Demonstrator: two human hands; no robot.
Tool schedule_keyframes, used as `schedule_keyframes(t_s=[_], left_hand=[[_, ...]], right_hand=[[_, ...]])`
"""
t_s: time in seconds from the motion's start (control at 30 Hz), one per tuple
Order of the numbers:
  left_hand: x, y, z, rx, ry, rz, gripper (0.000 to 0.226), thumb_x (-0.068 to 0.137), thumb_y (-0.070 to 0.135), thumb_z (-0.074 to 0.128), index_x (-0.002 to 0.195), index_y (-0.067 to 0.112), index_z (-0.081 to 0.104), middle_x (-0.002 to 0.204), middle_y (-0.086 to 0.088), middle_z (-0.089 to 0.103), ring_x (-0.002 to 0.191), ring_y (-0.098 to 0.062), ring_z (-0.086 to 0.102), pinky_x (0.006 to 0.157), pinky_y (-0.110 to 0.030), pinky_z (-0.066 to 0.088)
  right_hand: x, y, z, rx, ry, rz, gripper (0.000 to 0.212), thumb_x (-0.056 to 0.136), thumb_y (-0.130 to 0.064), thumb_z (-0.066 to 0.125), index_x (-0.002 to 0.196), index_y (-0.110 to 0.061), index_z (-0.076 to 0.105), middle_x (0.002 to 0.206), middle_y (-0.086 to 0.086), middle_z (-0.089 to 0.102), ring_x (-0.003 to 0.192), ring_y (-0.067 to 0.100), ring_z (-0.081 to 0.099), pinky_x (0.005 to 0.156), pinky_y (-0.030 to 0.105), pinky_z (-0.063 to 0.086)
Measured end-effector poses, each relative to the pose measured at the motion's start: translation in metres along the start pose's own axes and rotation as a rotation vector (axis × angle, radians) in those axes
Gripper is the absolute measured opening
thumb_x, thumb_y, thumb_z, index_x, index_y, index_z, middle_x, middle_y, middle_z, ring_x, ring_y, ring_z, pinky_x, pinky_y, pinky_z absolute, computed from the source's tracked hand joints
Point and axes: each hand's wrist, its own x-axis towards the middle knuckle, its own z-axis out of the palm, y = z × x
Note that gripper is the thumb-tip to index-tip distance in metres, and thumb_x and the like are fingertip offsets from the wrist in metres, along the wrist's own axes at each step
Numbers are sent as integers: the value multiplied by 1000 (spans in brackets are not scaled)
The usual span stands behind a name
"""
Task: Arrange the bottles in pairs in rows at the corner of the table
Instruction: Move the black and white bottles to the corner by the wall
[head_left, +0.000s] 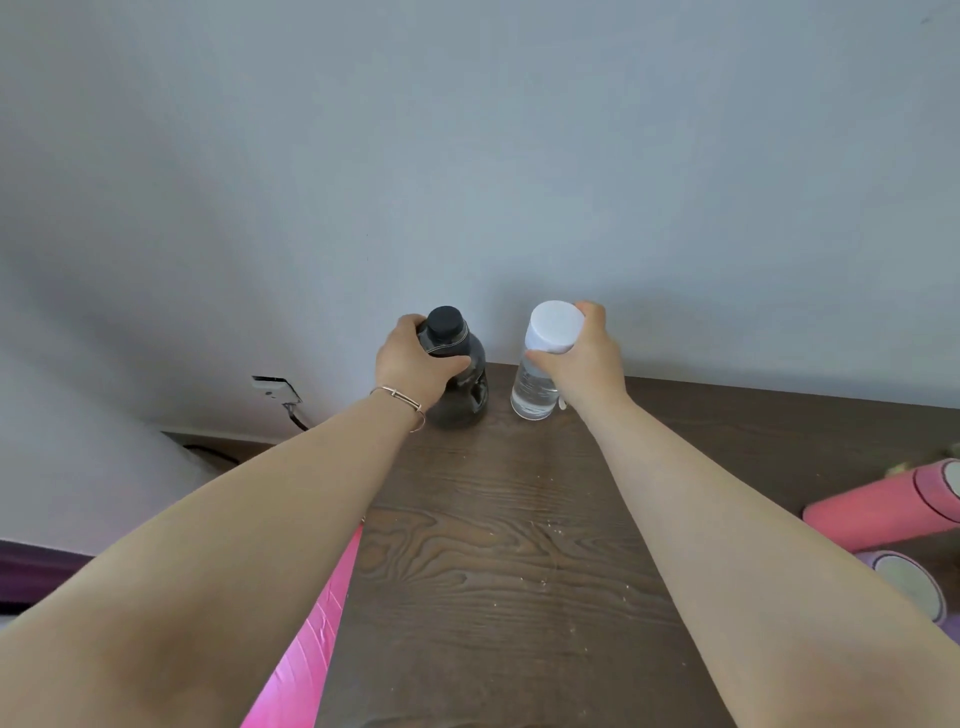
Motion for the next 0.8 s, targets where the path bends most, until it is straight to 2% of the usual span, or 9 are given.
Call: schedule_keyframes(t_s=[0.4,0.57,0.67,0.73,0.8], left_hand=[[20,3,9,23,-48,23,70,64,30,81,127,22,50,118,3,62,107,-20,57,85,-31,47],[24,4,10,41,-97,35,72,64,30,80,128,22,48,120,2,60,106,-20,57,82,-29,44],[24,2,10,69,-107,51,74,65,32,80,130,20,46,123,-1,58,110,-23,56,89,-34,47],[23,1,11,142,-130,83,77,70,34,78,135,18,40,130,-5,52,118,-28,50,96,-41,45],[20,2,10,328,-156,120,85,77,37,74,145,17,28,139,-8,41,126,-32,41,98,-46,43]], right_hand=[[8,8,3,-35,-36,-21,83,91,-18,88,157,-17,39,150,15,57,137,38,55,105,43,52],[9,7,3,-69,-50,-30,84,91,-19,88,158,-17,38,151,15,56,137,39,55,105,43,52],[9,8,5,-101,-44,-39,85,91,-19,88,159,-15,37,154,15,53,140,38,53,107,45,51],[10,8,5,-168,-45,-65,87,91,-22,89,160,-13,36,157,16,49,143,40,51,109,47,51],[9,8,4,-282,-51,-103,92,91,-26,90,163,-13,34,161,17,43,147,41,46,112,50,50]])
